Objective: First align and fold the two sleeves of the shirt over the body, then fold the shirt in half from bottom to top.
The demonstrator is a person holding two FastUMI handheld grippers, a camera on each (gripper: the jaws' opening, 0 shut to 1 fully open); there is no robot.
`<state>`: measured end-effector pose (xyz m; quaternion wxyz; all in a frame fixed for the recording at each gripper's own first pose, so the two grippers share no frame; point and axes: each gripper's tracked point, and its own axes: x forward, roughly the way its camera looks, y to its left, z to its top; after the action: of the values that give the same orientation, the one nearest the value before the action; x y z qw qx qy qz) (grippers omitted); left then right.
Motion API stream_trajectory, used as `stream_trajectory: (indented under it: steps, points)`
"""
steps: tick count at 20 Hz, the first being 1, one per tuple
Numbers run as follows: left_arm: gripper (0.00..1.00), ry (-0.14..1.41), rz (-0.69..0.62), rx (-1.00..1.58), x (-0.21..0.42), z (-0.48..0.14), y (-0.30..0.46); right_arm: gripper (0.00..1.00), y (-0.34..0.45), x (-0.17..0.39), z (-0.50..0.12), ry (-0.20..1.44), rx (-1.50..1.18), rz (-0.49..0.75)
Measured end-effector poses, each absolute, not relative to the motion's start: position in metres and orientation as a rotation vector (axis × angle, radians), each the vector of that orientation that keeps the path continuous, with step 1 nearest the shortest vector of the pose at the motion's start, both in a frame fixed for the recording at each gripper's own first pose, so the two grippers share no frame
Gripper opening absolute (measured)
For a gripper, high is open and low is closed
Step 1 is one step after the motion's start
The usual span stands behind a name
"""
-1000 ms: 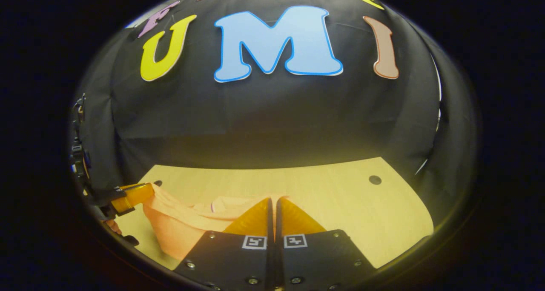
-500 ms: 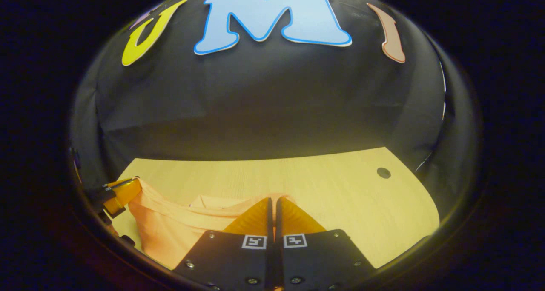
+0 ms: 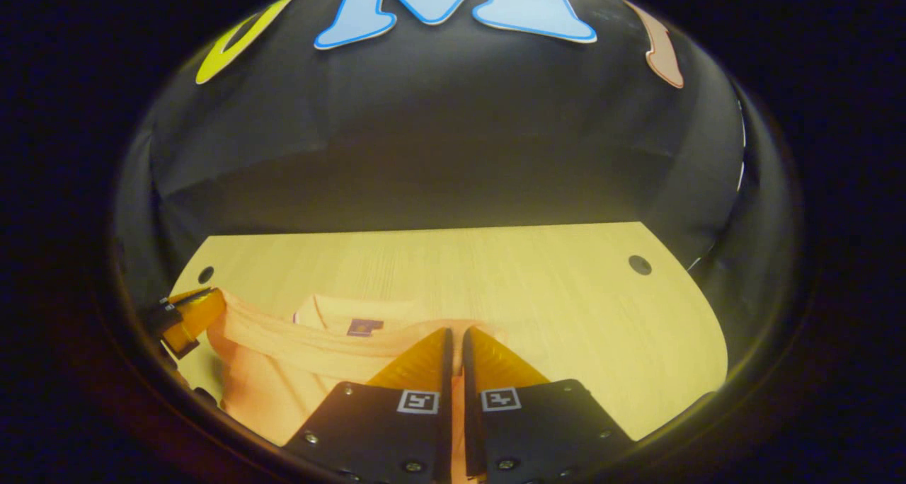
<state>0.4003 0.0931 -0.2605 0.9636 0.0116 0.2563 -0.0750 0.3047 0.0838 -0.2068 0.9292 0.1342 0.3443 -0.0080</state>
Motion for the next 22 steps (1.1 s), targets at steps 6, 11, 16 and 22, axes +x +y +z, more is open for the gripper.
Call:
stream_trajectory:
  steps: [6, 11, 16, 22]
  points:
    - [0.27, 0.51, -0.111, 0.011, 0.382, -0.239, 0.103, 0.42, 0.086, 0.297, -0.198, 0.674, 0.254, 0.014]
    - [0.55, 0.465, -0.092, 0.002, 0.358, -0.21, 0.1, 0.86, 0.081, 0.284, -0.178, 0.618, 0.245, 0.037]
    - [0.76, 0.385, -0.095, -0.02, 0.324, -0.168, 0.086, 0.95, 0.059, 0.256, -0.128, 0.503, 0.2, 0.032]
    - [0.76, 0.247, -0.126, -0.005, 0.278, -0.109, 0.057, 0.96, 0.029, 0.213, -0.07, 0.37, 0.192, 0.018]
